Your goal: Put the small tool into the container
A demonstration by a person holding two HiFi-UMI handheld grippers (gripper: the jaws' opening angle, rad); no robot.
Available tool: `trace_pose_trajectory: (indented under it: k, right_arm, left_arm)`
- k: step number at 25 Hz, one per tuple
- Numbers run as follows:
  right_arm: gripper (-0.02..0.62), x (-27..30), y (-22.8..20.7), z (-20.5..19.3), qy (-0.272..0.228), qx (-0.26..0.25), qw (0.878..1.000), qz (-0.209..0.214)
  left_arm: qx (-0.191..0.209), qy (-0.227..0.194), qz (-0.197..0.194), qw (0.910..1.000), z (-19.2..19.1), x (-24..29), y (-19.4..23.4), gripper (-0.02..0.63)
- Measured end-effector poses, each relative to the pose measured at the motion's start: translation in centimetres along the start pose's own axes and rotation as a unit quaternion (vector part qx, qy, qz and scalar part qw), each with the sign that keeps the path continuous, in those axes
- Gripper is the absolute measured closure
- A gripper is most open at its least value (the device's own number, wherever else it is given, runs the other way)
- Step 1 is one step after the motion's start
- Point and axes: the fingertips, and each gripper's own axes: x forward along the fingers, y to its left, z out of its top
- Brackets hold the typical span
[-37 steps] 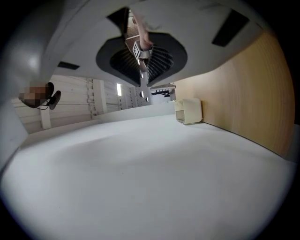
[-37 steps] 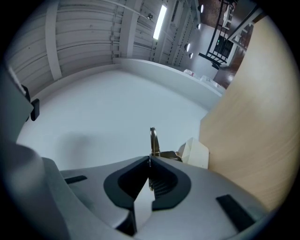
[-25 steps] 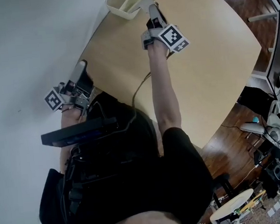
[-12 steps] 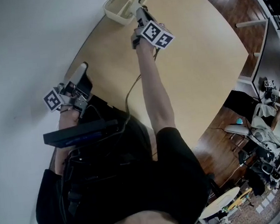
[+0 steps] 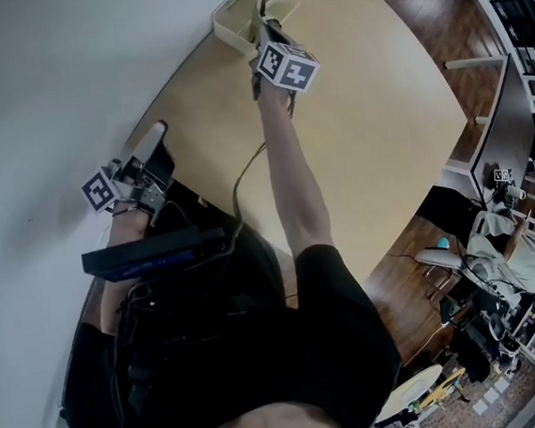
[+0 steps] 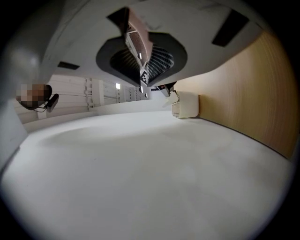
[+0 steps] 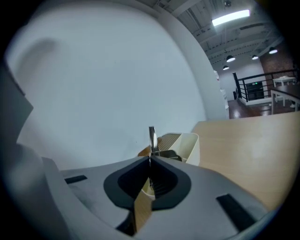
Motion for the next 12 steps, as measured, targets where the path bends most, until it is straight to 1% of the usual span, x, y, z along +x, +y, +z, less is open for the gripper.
trace_pose_trajectory:
  k: [3, 8, 10, 12]
  right_arm:
    - [0.602, 0.3, 0.0, -0.6, 0.020, -0.022, 0.999, -0.010]
    - [0.593, 0.2, -0.2, -0.9, 0.045, -0.036, 0.998, -0.028]
    - [0.558, 0.0, -0.2, -1.1, 0.051, -0.038, 0.997, -0.031]
    - [0.558, -0.2, -0.1, -1.4, 0.055, -0.036, 0.997, -0.031]
  left_arm:
    - [-0.001, -0.003, -0.002, 1.0000, 0.2, -0.3, 0.3, 0.574]
    - [-0.001, -0.007, -0.002, 1.0000, 0.3, -0.4, 0.3, 0.574]
    - [0.001, -0.006, -0.003, 1.0000, 0.3, -0.3, 0.3, 0.574]
    - [0.001, -0.004, -0.004, 1.0000, 0.2, -0.3, 0.3, 0.574]
